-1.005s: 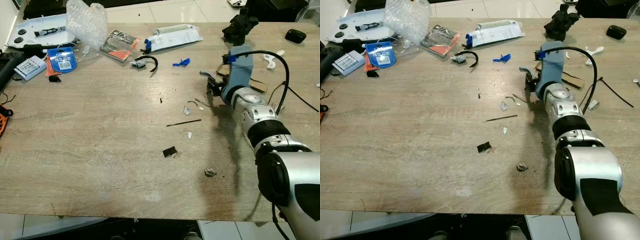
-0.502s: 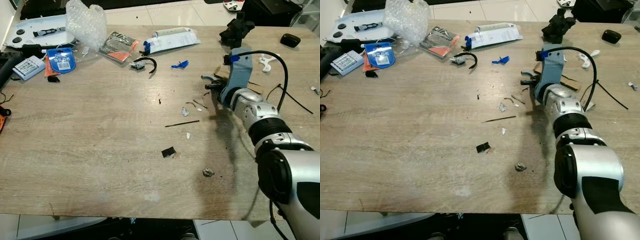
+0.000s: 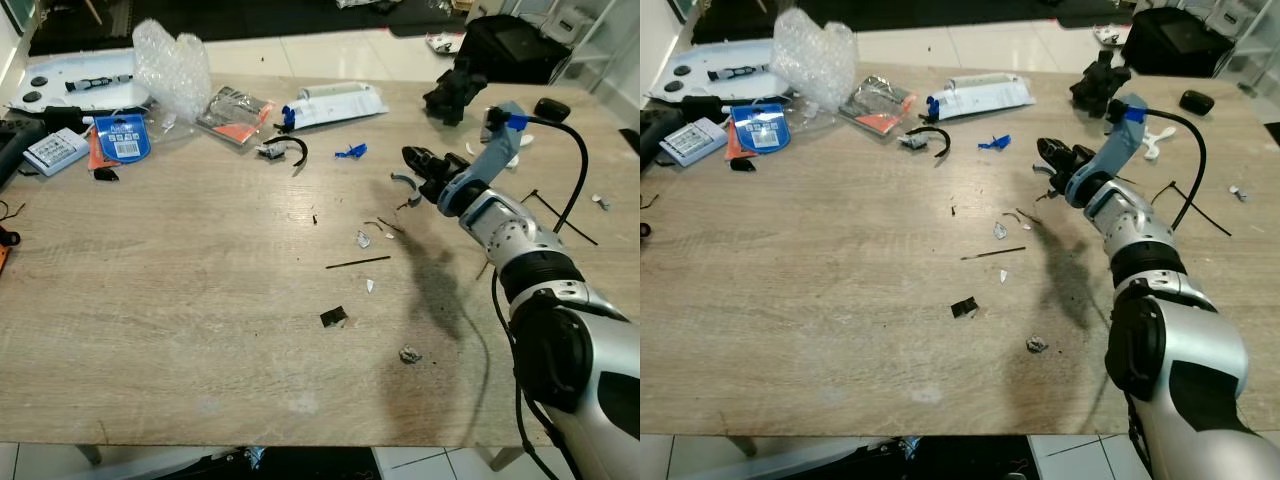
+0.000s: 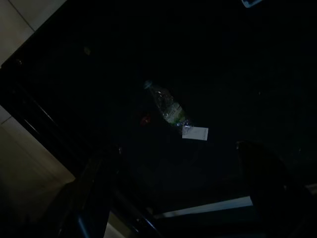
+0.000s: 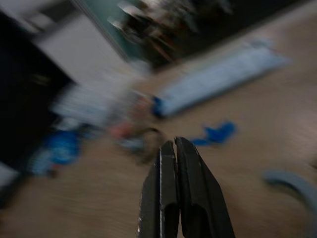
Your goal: Picking trash to rubbish bin
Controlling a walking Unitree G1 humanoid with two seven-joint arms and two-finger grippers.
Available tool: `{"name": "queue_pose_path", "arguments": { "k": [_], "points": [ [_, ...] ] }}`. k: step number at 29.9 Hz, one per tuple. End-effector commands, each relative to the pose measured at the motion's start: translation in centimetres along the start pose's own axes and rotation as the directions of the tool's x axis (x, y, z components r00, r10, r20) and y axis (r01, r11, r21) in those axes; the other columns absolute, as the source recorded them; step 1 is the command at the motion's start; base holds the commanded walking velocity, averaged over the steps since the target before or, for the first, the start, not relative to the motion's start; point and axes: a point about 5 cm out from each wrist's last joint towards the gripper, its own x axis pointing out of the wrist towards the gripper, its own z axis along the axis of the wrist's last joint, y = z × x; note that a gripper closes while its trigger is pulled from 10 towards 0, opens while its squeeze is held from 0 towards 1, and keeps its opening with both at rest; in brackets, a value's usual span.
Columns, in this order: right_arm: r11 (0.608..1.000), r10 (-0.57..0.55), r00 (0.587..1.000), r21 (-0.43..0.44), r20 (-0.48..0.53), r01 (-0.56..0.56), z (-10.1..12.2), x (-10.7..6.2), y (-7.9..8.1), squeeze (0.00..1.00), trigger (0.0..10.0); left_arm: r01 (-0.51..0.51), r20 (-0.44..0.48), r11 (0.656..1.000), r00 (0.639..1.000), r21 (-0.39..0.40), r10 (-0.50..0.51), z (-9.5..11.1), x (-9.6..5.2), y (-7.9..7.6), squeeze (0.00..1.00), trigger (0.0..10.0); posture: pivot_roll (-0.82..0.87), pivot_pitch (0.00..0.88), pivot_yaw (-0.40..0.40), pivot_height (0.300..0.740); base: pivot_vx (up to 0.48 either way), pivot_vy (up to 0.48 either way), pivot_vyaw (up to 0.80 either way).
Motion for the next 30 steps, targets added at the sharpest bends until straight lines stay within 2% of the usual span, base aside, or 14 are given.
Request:
{"name": "queue_pose_path", "arguments": {
  "k": [1,4,6,11,12,13,14,16,17,18,19,25,26,30],
  "points": [
    [0.994,0.087,0.995,0.059,0.039,-0.089,-0.4,-0.4,0.2,0.0,0.0,0.019,-0.075,1.0,0.997,-0.014,-0.02,-1.8,-0.4,-0.8,0.0,10.0,0.0,0.219,-0.02,0.74,0.0,0.0,0.0],
    [0.95,0.283,0.956,0.114,0.081,-0.291,-1.5,-1.2,1.0,0.0,0.0,0.019,-0.076,1.0,0.997,-0.019,-0.02,-1.3,-0.2,-0.7,0.0,10.0,0.0,0.193,-0.017,0.74,0.0,0.0,0.0],
    [0.927,0.348,0.933,0.114,0.087,-0.357,-2.4,-1.6,1.4,0.0,0.0,0.018,-0.073,1.0,0.997,-0.021,-0.019,-1.0,-0.1,-0.6,0.0,10.0,0.0,0.183,-0.011,0.74,0.0,0.0,0.0],
    [0.906,0.383,0.915,0.14,0.127,-0.399,-2.5,-2.0,1.5,0.0,0.0,0.016,-0.065,1.0,0.998,-0.022,-0.017,-0.5,0.0,-0.4,0.0,10.0,0.0,0.169,-0.006,0.74,0.0,0.0,0.0],
    [0.92,0.35,0.927,0.136,0.132,-0.367,-2.6,-2.1,1.2,0.0,1.8,0.015,-0.058,1.0,0.998,-0.022,-0.016,-0.1,0.1,-0.3,0.0,10.0,0.0,0.165,-0.001,0.74,0.0,0.0,0.0],
    [0.931,0.327,0.937,0.129,0.124,-0.342,-2.7,-2.0,1.1,0.0,10.0,0.015,-0.056,1.0,0.998,-0.023,-0.016,0.0,0.2,-0.3,0.0,10.0,0.0,0.165,-0.001,0.74,0.0,0.0,0.0],
    [0.931,0.327,0.937,0.129,0.124,-0.342,-2.7,-2.0,1.1,0.0,10.0,0.015,-0.056,1.0,0.998,-0.023,-0.016,0.0,0.2,-0.3,0.0,10.0,0.0,0.165,-0.001,0.74,0.0,0.0,0.0],
    [0.977,0.189,0.977,0.082,0.098,-0.197,-2.9,-1.7,0.3,0.0,10.0,0.017,-0.05,1.0,0.999,-0.017,-0.018,0.3,0.2,-0.3,0.0,10.0,0.0,0.161,0.004,0.74,0.0,0.0,0.0],
    [0.992,0.089,0.988,0.083,0.129,-0.1,-2.3,-1.6,-0.3,0.58,10.0,0.018,-0.047,1.0,0.999,-0.015,-0.018,0.4,0.3,-0.3,0.0,10.0,0.0,0.161,0.004,0.74,0.0,0.0,0.0],
    [0.995,0.021,0.988,0.09,0.152,-0.035,-1.9,-1.6,-0.7,0.58,10.0,0.018,-0.044,1.0,0.999,-0.013,-0.019,0.5,0.3,-0.3,0.0,10.0,0.0,0.169,0.008,0.74,0.0,0.0,0.0],
    [0.997,-0.011,0.987,0.082,0.161,-0.002,-1.6,-1.6,-0.9,1.0,10.0,0.019,-0.042,1.0,0.999,-0.011,-0.019,0.6,0.3,-0.3,0.0,10.0,0.0,0.169,0.008,0.74,0.0,0.0,0.0],
    [0.991,-0.077,0.992,-0.098,0.103,0.087,-1.3,-0.8,-0.6,1.0,10.0,0.015,-0.048,1.0,0.999,-0.004,-0.015,-0.1,0.1,0.0,0.0,10.0,0.01,0.208,0.008,0.74,0.0,0.0,0.0],
    [0.974,-0.125,0.99,-0.182,0.071,0.136,-1.3,-0.4,-0.5,1.0,10.0,0.014,-0.061,1.0,0.998,-0.003,-0.014,-0.9,-0.1,0.0,0.0,10.0,0.02,0.229,0.008,0.74,0.0,0.0,0.0],
    [0.942,-0.181,0.983,-0.284,0.024,0.181,-1.3,-0.3,-0.8,1.0,10.0,0.001,-0.076,1.0,0.997,-0.018,-0.003,-2.4,-0.5,0.2,0.0,10.0,0.05,0.293,0.002,0.74,0.0,0.0,0.0]
  ]
}}
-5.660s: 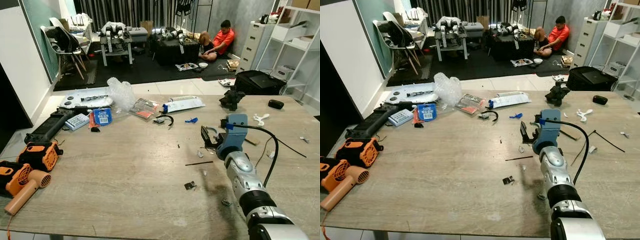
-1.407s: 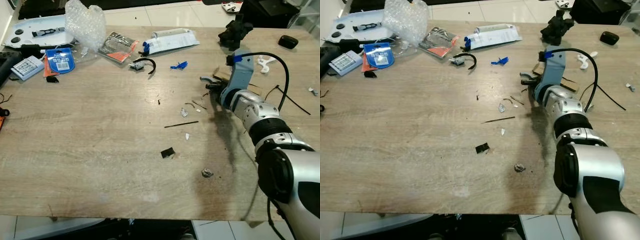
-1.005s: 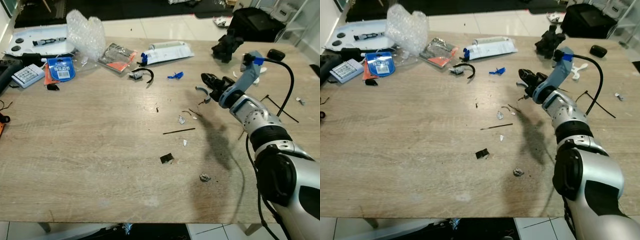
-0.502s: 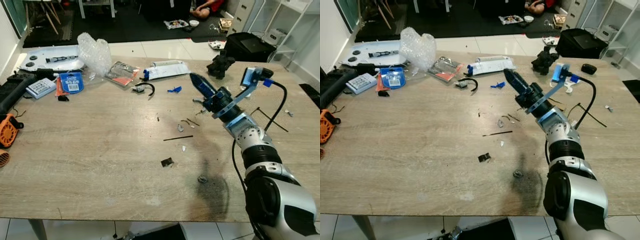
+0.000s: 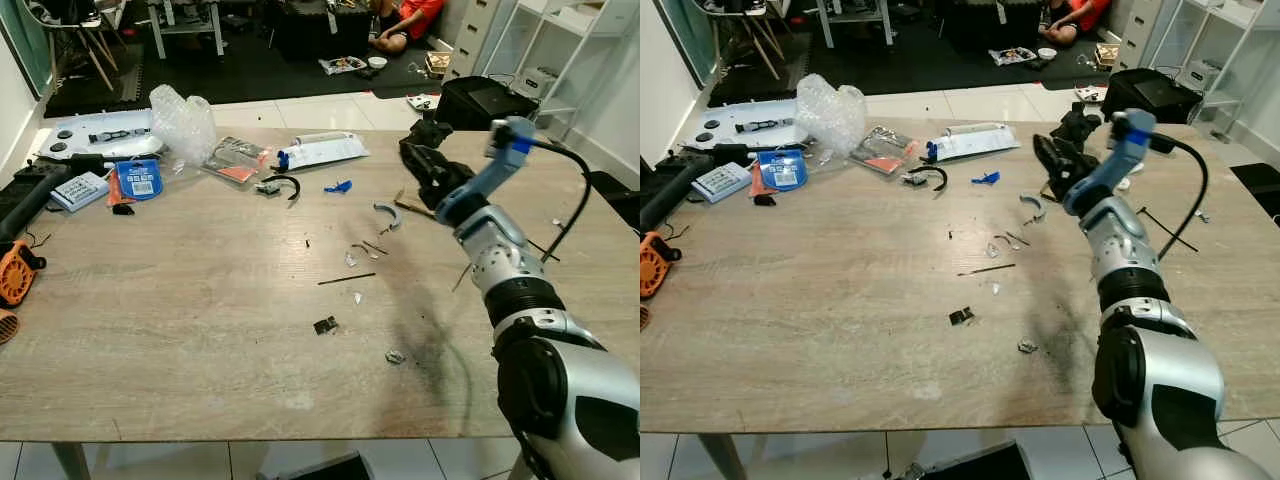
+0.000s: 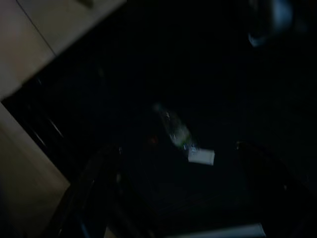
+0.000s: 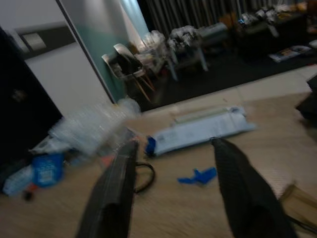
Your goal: Picking trash to rubbish bin
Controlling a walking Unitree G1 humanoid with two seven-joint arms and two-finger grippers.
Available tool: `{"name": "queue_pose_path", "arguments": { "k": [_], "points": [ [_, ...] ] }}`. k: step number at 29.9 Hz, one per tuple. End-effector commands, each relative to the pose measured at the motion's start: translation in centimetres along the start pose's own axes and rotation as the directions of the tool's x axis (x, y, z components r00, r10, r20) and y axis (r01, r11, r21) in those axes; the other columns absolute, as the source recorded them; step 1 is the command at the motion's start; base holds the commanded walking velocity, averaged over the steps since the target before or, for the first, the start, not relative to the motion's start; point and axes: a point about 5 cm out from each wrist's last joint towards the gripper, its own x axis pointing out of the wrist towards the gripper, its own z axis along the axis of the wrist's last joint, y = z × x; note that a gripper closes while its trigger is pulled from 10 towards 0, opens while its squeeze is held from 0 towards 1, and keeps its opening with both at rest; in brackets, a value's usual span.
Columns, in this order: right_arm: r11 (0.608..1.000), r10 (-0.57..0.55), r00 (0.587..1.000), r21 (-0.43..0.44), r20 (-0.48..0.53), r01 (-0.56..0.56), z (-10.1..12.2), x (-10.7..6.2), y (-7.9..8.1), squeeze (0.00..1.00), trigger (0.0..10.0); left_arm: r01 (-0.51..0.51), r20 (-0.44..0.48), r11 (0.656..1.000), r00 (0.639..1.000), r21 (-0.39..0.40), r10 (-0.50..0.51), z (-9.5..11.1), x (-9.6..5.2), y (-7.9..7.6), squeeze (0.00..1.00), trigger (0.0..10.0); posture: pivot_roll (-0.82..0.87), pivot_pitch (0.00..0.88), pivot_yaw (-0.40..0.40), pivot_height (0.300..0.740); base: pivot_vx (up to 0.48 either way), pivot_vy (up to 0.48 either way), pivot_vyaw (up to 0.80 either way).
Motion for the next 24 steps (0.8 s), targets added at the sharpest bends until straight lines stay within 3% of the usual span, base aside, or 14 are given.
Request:
{"name": "queue_pose_path", "arguments": {
  "k": [1,12,20,21,22,23,24],
  "points": [
    [0.998,-0.026,0.999,-0.054,-0.028,0.025,0.0,-0.1,-0.4,1.0,10.0,-0.006,-0.048,1.0,0.999,-0.007,0.006,-2.0,-0.4,0.2,0.0,10.0,0.05,0.293,0.002,0.74,0.0,0.0,0.0],
    [0.977,-0.132,0.99,-0.174,-0.051,0.122,0.7,0.2,-0.9,1.0,10.0,-0.038,-0.121,0.999,0.992,0.019,0.04,-8.5,-2.9,1.7,0.0,10.0,0.12,0.455,0.04,0.74,0.0,0.0,0.0],
    [0.966,-0.17,0.985,-0.203,-0.038,0.159,1.5,0.2,-1.4,1.0,10.0,-0.038,-0.078,0.996,0.996,0.075,0.044,-8.7,-3.2,2.8,0.0,10.0,0.15,0.508,0.077,0.74,0.0,0.0,0.0],
    [0.962,-0.184,0.982,-0.209,-0.031,0.174,1.7,0.2,-1.5,0.79,10.0,-0.04,-0.047,0.995,0.998,0.09,0.044,-8.1,-3.1,3.1,0.0,10.0,0.15,0.511,0.079,0.74,0.0,0.0,0.0],
    [0.961,-0.188,0.982,-0.209,-0.028,0.179,1.8,0.2,-1.6,0.24,10.0,-0.04,-0.036,0.995,0.998,0.096,0.044,-7.9,-3.1,3.2,0.0,10.0,0.15,0.516,0.082,0.74,0.0,0.0,0.0],
    [0.96,-0.195,0.981,-0.211,-0.024,0.186,1.9,0.2,-1.6,0.24,10.0,-0.041,-0.023,0.994,0.999,0.102,0.044,-7.7,-3.0,3.3,0.0,10.0,0.15,0.521,0.085,0.74,0.0,0.0,0.0],
    [0.957,-0.203,0.979,-0.215,-0.017,0.194,2.1,0.2,-1.7,0.0,10.0,-0.043,-0.012,0.993,0.999,0.106,0.044,-7.6,-3.1,3.4,0.0,10.0,0.16,0.529,0.088,0.74,0.0,0.0,0.0]
  ]
}}
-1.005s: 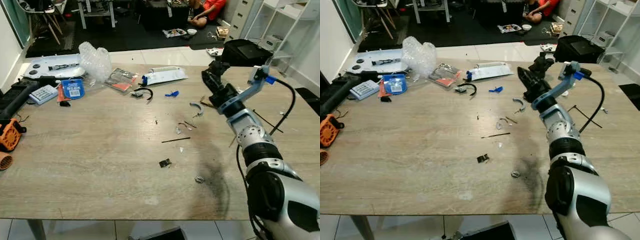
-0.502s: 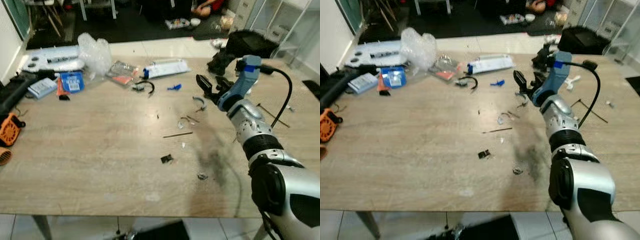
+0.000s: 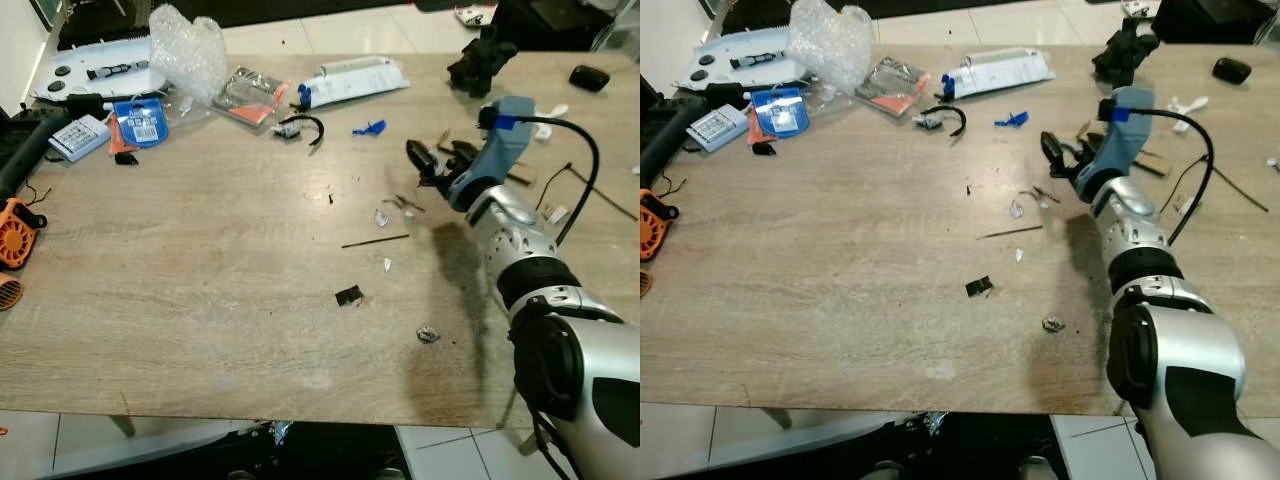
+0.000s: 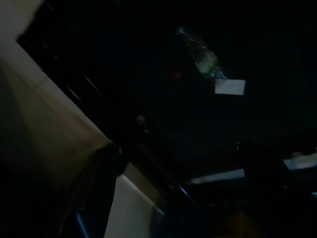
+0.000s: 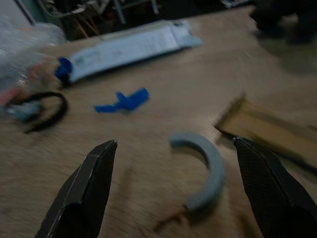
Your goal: Picking trash to rubbish bin
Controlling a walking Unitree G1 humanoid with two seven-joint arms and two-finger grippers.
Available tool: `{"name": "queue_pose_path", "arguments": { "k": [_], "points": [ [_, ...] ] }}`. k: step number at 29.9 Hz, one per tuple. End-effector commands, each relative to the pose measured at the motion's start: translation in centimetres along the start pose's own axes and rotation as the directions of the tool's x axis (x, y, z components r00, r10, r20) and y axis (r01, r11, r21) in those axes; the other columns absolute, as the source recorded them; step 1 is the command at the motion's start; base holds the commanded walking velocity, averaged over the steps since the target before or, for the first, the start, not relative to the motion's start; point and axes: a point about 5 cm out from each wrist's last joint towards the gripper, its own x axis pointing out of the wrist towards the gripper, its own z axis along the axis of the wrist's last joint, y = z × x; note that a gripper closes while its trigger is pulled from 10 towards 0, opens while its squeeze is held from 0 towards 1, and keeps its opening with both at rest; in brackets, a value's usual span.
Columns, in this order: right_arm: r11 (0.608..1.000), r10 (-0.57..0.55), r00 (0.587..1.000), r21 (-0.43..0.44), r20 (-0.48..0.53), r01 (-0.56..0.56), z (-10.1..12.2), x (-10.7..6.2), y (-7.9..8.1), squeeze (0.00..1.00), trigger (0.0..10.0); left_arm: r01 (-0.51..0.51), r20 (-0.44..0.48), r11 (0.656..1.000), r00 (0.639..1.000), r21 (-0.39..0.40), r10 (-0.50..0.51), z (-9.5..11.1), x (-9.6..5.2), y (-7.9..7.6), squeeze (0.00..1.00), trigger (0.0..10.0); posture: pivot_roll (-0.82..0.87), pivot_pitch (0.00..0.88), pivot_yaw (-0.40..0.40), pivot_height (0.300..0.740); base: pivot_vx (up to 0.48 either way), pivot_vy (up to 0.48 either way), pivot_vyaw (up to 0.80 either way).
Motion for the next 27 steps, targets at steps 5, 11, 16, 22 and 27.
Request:
{"name": "queue_pose_path", "arguments": {
  "k": [5,11,16,22,27],
  "points": [
    [0.998,-0.055,0.998,-0.024,0.008,0.055,0.6,-0.1,-0.8,0.0,10.0,0.016,-0.026,0.999,1.0,0.029,-0.015,-1.7,-0.8,0.2,0.0,10.0,0.16,0.541,0.096,0.74,0.0,0.0,0.0],
    [0.997,-0.071,0.997,-0.042,-0.029,0.07,0.1,-0.1,-0.9,0.0,10.0,0.032,-0.029,0.999,0.999,0.043,-0.031,-2.4,-1.3,-0.3,0.0,10.0,0.16,0.551,0.097,0.74,0.0,0.0,0.0],
    [0.991,-0.096,0.992,-0.101,-0.078,0.088,-0.3,0.0,-0.7,0.0,10.0,0.038,-0.043,0.998,0.998,0.043,-0.036,-3.2,-1.7,-0.5,0.0,10.0,0.17,0.559,0.093,0.74,0.0,0.0,0.0],
    [0.971,-0.135,0.98,-0.217,-0.144,0.101,-0.6,0.3,-0.2,0.0,2.5,0.039,-0.05,0.999,0.998,0.034,-0.037,-3.5,-1.9,-0.8,0.0,10.0,0.16,0.559,0.082,0.74,0.0,0.0,0.0],
    [0.967,-0.158,0.974,-0.225,-0.163,0.12,0.4,0.7,-0.2,0.0,0.0,0.039,-0.044,0.999,0.998,0.021,-0.038,-3.0,-1.6,-1.2,0.0,10.0,0.15,0.545,0.065,0.74,0.0,0.0,0.0]
  ]
}}
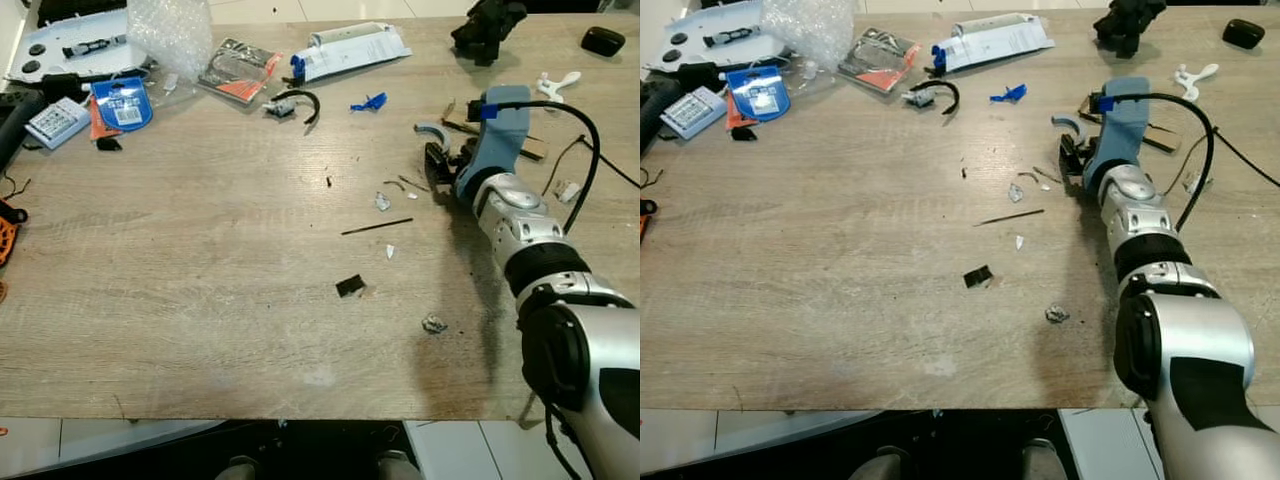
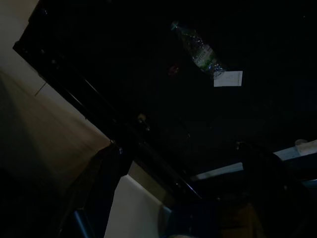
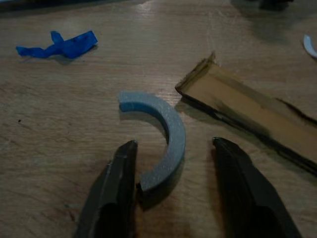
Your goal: Picking trash to rubbish bin
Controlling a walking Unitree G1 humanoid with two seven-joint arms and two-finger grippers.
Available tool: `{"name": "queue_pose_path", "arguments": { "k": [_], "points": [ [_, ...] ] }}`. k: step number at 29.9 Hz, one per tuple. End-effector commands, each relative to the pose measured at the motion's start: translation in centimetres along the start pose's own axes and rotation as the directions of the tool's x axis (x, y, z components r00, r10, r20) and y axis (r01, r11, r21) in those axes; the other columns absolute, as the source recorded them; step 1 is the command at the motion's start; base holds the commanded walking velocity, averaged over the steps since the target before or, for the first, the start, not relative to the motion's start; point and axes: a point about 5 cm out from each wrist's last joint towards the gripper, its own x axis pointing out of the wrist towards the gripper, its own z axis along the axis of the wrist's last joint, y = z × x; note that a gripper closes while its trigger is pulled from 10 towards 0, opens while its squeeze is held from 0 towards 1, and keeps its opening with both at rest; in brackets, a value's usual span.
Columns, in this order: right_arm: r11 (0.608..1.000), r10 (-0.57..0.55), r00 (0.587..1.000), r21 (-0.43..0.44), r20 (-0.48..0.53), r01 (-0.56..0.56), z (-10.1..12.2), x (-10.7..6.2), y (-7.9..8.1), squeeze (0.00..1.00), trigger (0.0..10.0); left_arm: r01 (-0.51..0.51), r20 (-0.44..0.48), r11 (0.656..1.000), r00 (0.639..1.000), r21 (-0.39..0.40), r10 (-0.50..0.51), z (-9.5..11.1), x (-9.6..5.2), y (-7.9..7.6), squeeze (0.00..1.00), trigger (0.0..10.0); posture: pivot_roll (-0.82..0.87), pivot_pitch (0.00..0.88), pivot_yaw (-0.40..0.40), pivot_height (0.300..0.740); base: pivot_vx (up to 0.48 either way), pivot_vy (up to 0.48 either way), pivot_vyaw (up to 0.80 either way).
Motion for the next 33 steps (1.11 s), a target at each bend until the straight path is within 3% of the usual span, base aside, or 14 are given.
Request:
{"name": "queue_pose_path", "arguments": {
  "k": [1,20,26,28,32,33],
  "points": [
    [1.0,-0.018,0.997,0.015,-0.07,0.019,-1.1,-0.1,-0.3,0.0,0.0,0.017,-0.076,1.0,0.997,-0.004,-0.017,-1.9,-0.8,-0.8,0.0,10.0,0.15,0.541,0.062,0.74,0.0,0.0,0.0],
    [0.998,-0.014,0.996,0.063,-0.087,0.02,0.6,0.1,-0.8,0.0,0.0,0.001,-0.052,1.0,0.999,-0.025,-0.002,0.6,0.7,-0.5,0.0,10.0,0.12,0.463,0.039,0.74,0.0,0.0,0.0],
    [0.987,0.067,0.998,0.147,-0.003,-0.066,1.6,0.1,-0.5,0.0,0.0,-0.003,-0.061,0.999,0.998,-0.037,0.001,1.1,1.1,-0.6,0.0,10.0,0.11,0.418,0.029,0.74,0.0,0.0,0.0],
    [0.968,0.128,0.99,0.212,0.058,-0.137,2.0,0.0,-0.4,0.0,0.0,-0.003,-0.067,0.999,0.998,-0.042,0.001,1.2,1.2,-0.7,0.0,10.0,0.11,0.412,0.028,0.74,0.0,0.0,0.0],
    [0.848,0.271,0.926,0.39,0.263,-0.359,2.5,-0.5,-0.1,0.0,0.0,0.0,-0.081,0.998,0.997,-0.056,-0.005,2.0,1.6,-1.0,0.0,10.0,0.08,0.365,0.023,0.74,0.0,0.0,0.0],
    [0.765,0.329,0.875,0.442,0.356,-0.468,2.4,-0.9,0.0,0.0,0.0,0.004,-0.085,0.998,0.996,-0.059,-0.009,2.3,1.8,-1.2,0.0,10.0,0.07,0.34,0.025,0.74,0.0,0.0,0.0]
  ]
}}
